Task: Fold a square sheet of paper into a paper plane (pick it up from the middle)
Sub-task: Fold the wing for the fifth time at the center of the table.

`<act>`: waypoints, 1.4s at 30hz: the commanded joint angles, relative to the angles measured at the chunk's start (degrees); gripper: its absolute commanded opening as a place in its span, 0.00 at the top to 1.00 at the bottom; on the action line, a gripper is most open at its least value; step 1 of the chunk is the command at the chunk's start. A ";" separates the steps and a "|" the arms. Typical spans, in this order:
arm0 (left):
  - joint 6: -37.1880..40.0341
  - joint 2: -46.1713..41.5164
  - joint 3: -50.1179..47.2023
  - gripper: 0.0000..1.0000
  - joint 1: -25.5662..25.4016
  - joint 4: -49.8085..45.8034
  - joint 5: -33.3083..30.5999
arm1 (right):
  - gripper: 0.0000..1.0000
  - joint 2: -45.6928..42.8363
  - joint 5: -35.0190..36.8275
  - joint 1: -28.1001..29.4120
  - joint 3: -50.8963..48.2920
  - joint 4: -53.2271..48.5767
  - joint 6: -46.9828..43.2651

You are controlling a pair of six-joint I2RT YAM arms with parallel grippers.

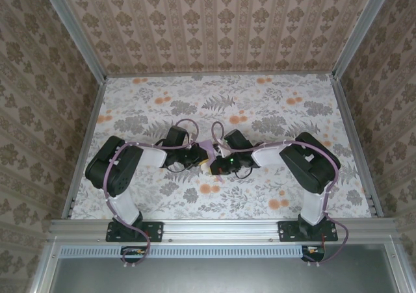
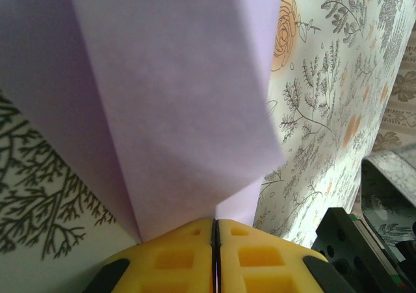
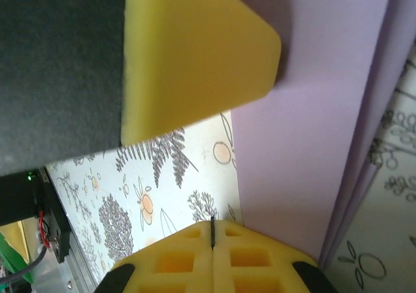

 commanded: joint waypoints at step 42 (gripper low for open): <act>3.11 1.42 -0.65 1.00 0.22 -10.97 -6.26 | 1.00 -9.51 0.54 1.50 -9.10 -13.37 -6.99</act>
